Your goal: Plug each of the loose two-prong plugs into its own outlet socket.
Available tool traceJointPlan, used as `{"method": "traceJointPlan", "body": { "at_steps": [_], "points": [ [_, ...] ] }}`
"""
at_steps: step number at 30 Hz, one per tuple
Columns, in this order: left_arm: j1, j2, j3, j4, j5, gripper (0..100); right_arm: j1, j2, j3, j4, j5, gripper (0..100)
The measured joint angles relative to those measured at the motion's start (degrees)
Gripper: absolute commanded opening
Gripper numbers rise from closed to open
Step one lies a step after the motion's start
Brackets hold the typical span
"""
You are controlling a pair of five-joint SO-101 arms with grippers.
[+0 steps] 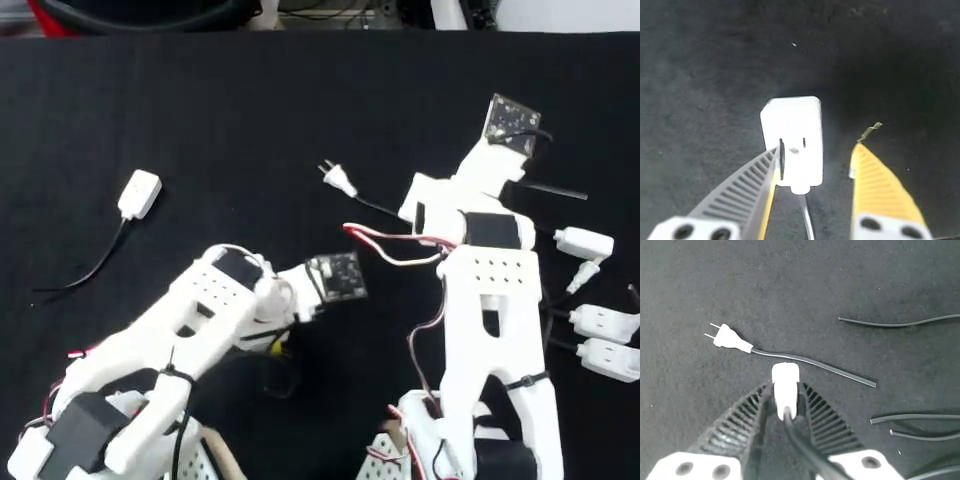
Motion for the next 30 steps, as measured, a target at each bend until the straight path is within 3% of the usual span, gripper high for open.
{"method": "traceJointPlan", "body": {
  "at_steps": [7, 17, 26, 30],
  "points": [
    [-0.18, 0.00, 0.35, -2.55, -0.70, 26, 0.00, 0.00, 0.00, 0.00, 0.00, 1.2],
    [-6.77, -2.20, 0.35, -2.29, -3.87, 26, 0.00, 0.00, 0.00, 0.00, 0.00, 1.2],
    [-7.74, -17.67, 6.77, -1.85, -3.87, 26, 0.00, 0.00, 0.00, 0.00, 0.00, 1.2],
    [-3.16, -27.78, 14.68, -1.85, -3.87, 26, 0.00, 0.00, 0.00, 0.00, 0.00, 1.2]
  ]
}}
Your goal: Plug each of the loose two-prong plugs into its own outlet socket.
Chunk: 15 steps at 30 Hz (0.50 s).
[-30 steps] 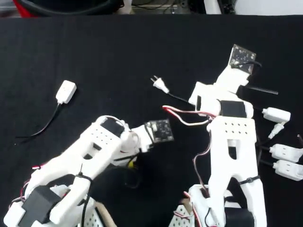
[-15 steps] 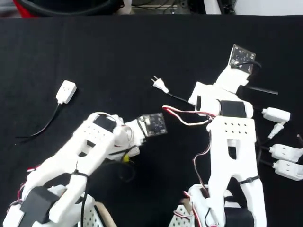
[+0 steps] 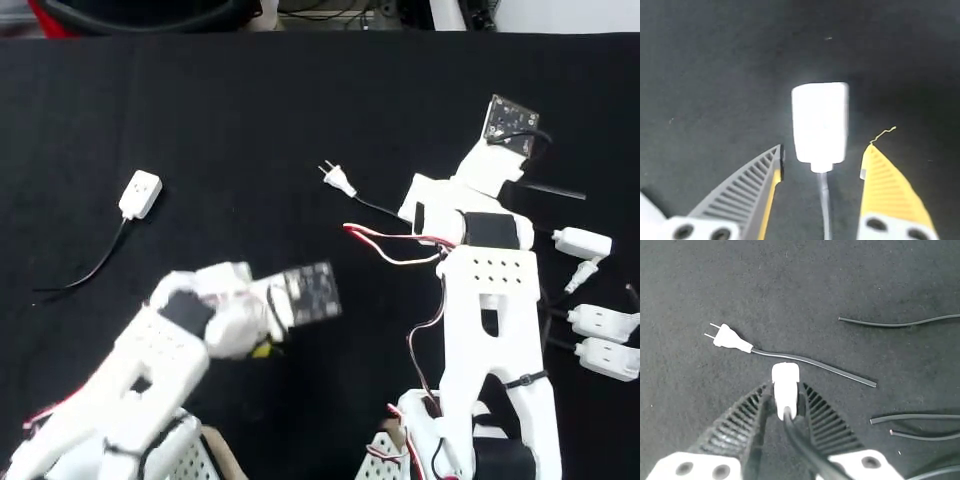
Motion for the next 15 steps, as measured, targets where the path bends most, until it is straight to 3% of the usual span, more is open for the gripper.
{"method": "traceJointPlan", "body": {
  "at_steps": [5, 15],
  "points": [
    [6.77, -10.20, 7.38, 0.00, 0.00, 26, 0.00, 0.00, 0.00, 0.00, 0.00, 1.2],
    [8.62, -10.46, 11.60, -5.19, -0.09, 26, 0.70, 0.00, 0.00, 0.00, 0.00, 1.2]
  ]
}}
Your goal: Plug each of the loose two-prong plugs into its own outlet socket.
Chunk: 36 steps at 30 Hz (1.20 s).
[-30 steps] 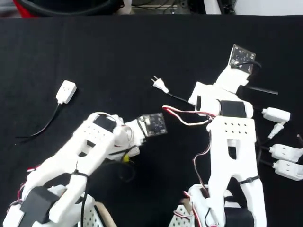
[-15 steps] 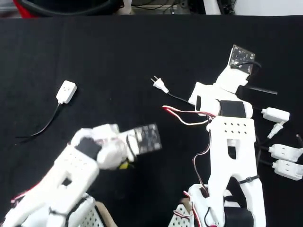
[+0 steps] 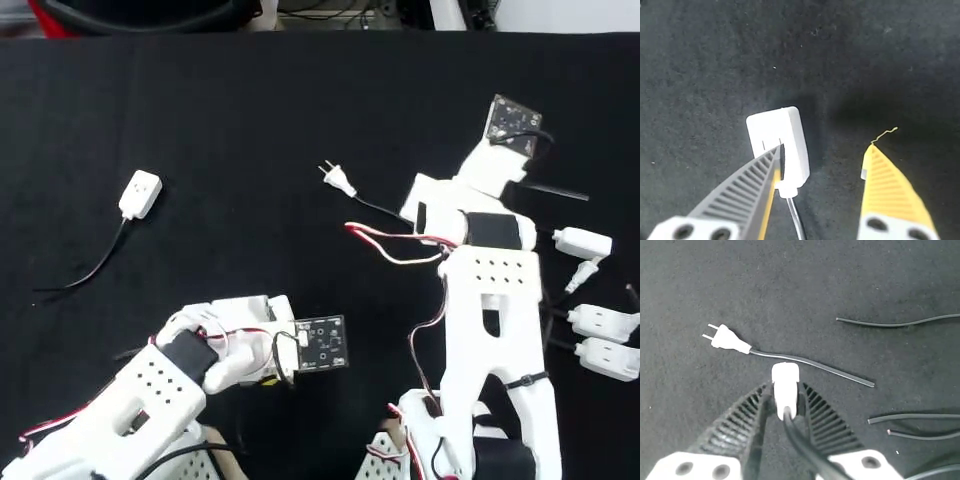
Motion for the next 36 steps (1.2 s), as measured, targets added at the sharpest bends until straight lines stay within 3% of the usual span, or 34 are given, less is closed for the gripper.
{"method": "traceJointPlan", "body": {
  "at_steps": [9, 15, 29, 36],
  "points": [
    [-4.13, 1.58, 0.00, -0.53, -0.70, 26, 0.53, 0.00, 0.00, 0.00, 0.00, 1.2],
    [-4.13, 4.22, 0.00, -5.89, -0.97, 26, 0.53, 0.00, 0.00, 0.00, 0.00, 1.2],
    [-4.31, 32.97, -12.66, -10.02, -1.23, 26, 0.53, 0.00, 0.00, 0.00, 0.00, 1.2],
    [-7.38, 38.59, -18.90, -6.24, -1.32, 26, 0.53, 0.00, 0.00, 0.00, 0.00, 1.2]
  ]
}}
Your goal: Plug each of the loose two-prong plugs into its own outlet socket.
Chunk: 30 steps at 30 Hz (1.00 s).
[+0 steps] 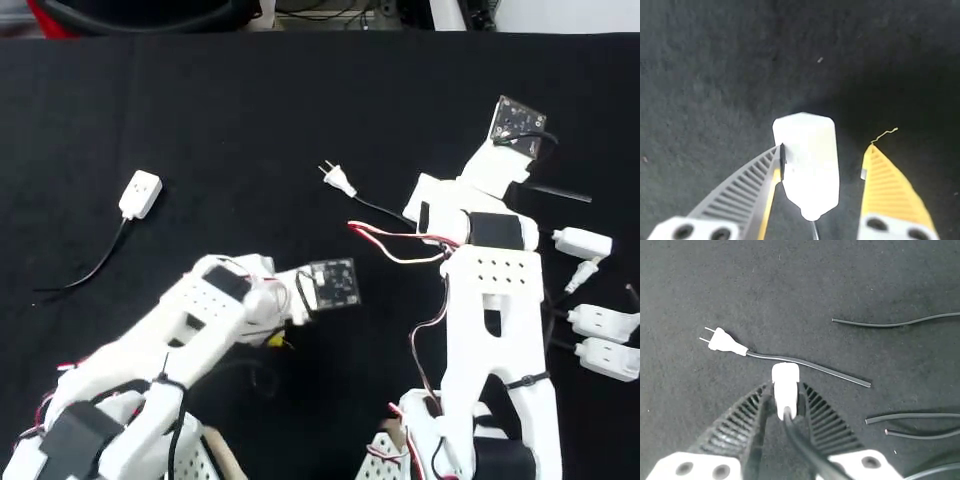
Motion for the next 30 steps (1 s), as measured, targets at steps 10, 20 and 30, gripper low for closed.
{"method": "traceJointPlan", "body": {
  "at_steps": [10, 20, 30],
  "points": [
    [-5.27, 6.33, -4.92, 2.02, -1.93, 26, 0.00, 0.00, 0.00, 0.00, 0.00, 1.2],
    [-5.89, 1.49, -5.63, 4.04, 2.11, 26, 0.00, 0.00, 0.00, 0.00, 0.00, 1.2],
    [-11.34, -1.76, -6.15, 3.60, 2.02, 26, 0.00, 0.00, 0.00, 0.00, 0.00, 1.2]
  ]
}}
